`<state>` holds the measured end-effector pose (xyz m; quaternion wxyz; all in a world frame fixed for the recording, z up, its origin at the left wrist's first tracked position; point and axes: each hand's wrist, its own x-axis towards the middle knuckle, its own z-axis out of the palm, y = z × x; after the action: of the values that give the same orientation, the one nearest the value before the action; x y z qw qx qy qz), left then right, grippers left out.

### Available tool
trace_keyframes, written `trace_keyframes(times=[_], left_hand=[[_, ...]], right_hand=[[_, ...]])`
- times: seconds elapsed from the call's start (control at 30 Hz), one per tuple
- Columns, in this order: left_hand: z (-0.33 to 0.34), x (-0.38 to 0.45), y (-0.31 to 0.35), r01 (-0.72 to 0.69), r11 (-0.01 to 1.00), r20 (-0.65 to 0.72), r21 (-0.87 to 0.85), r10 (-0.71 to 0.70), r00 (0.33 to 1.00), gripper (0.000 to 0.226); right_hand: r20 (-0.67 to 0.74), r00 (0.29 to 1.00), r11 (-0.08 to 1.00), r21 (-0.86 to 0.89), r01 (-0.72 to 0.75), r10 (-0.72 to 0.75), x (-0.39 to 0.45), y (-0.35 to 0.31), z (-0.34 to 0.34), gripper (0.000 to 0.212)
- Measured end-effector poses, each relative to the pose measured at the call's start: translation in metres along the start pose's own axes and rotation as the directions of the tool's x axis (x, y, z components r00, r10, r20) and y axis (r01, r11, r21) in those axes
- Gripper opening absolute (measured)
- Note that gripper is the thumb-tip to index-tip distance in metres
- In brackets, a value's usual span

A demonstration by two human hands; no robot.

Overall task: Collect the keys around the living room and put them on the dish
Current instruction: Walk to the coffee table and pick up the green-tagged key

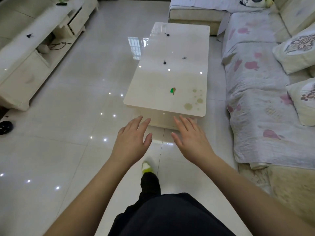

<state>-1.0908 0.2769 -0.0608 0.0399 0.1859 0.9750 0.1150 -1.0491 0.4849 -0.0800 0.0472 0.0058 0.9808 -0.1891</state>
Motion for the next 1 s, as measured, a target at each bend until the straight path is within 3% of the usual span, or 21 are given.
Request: trace_keyframes(times=[0.33,0.57,0.83,1.0], left_hand=[[-0.001,0.193,-0.055,-0.094,0.992,-0.005,-0.082,0.094,0.996,0.053],[-0.015,0.313,-0.088,-0.202,0.978,0.022,-0.043,0.203,0.979,0.053],[-0.003,0.404,-0.09,-0.221,0.97,0.035,-0.099,0.225,0.974,0.058],[0.03,0.461,-0.093,-0.2,0.963,-0.03,-0.181,0.198,0.98,0.059]], right_hand=[[0.007,0.997,0.994,-0.072,-0.081,0.082,0.189,0.009,0.0,0.06],[0.026,0.986,0.983,-0.092,-0.162,0.165,0.296,0.025,-0.007,0.059],[0.045,0.978,0.978,-0.038,-0.203,0.205,0.392,0.063,0.004,0.058],[0.098,0.972,0.977,-0.003,-0.215,0.215,0.456,0.103,0.03,0.058]])
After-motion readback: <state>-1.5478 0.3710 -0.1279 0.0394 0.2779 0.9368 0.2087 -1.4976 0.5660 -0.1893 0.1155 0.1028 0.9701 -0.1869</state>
